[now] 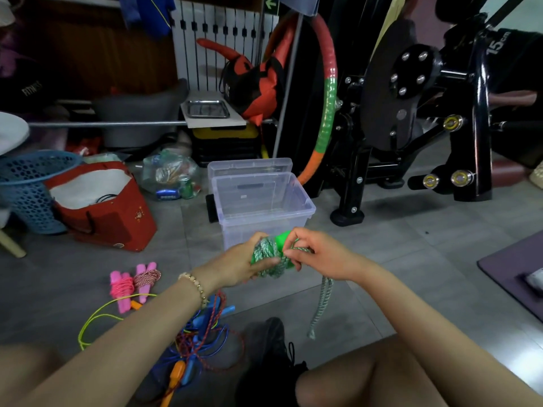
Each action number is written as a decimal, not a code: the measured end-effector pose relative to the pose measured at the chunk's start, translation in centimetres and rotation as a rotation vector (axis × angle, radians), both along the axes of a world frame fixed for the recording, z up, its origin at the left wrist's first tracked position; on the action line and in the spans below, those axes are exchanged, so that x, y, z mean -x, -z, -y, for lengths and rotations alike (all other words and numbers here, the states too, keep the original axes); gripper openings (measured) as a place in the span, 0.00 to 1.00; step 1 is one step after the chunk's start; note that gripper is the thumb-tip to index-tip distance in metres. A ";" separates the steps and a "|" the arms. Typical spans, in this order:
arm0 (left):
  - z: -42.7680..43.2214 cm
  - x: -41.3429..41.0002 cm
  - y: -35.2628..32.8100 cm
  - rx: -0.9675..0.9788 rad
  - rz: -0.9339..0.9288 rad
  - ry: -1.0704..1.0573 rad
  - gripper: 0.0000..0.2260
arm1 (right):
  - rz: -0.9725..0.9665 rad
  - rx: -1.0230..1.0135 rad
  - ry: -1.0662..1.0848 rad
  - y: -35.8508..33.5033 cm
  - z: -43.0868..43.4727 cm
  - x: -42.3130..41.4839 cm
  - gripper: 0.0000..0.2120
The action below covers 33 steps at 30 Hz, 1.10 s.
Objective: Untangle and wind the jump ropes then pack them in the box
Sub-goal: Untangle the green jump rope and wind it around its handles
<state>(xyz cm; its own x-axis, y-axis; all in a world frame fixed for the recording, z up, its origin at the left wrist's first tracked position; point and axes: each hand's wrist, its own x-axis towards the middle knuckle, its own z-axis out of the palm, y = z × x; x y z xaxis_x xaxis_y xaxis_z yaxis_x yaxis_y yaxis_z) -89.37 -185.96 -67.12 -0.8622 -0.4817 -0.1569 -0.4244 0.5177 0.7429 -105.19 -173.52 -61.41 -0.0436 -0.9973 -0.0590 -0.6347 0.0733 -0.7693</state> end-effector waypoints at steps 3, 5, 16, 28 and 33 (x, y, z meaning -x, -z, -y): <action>-0.3 0.2 -1.4 0.040 0.038 0.134 0.26 | 0.005 0.016 0.002 -0.5 0.6 0.3 0.05; -0.9 0.4 -2.4 0.164 0.078 0.179 0.27 | 0.009 0.038 -0.009 -1.0 1.1 0.2 0.06; -1.4 0.1 -3.1 -0.129 -0.154 0.295 0.21 | 0.378 -0.021 0.149 0.8 1.7 1.6 0.25; -1.9 0.4 -0.9 -0.564 -0.418 -0.251 0.11 | 0.905 0.028 0.351 5.5 0.3 -2.2 0.32; -2.3 1.8 -0.3 -0.577 -0.535 -0.533 0.13 | 0.563 0.139 0.434 5.8 -0.3 -3.4 0.19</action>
